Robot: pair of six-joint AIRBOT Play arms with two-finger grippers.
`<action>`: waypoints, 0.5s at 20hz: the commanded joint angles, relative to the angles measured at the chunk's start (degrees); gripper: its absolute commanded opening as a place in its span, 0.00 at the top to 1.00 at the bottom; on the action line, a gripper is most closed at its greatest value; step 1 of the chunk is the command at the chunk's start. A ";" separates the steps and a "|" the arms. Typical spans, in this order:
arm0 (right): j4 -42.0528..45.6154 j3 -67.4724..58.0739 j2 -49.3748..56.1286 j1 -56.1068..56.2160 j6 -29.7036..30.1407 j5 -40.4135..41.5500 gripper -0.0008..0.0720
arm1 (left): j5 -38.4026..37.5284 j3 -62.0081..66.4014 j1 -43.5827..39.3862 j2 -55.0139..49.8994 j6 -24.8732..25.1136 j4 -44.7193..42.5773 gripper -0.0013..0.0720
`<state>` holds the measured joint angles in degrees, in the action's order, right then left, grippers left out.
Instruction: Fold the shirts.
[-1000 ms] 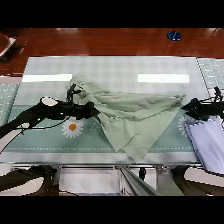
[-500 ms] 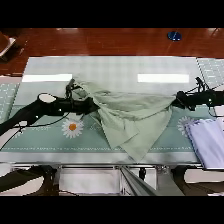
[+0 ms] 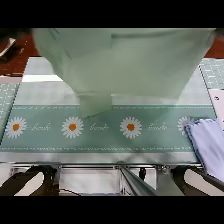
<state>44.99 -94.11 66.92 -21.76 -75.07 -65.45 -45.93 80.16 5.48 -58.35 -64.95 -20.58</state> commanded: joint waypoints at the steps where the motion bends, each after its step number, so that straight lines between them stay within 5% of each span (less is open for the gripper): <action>1: 2.82 -10.73 -10.43 0.02 -0.98 1.14 0.96 | 0.28 13.22 8.39 8.07 -0.02 -2.69 0.96; 10: 19.21 -11.87 -31.52 0.04 -4.70 -11.93 0.96 | -1.68 17.25 23.78 31.54 -0.59 -30.18 0.96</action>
<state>59.75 -105.49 40.38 -21.76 -78.41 -71.16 -46.06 96.64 26.06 -33.01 -65.08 -39.48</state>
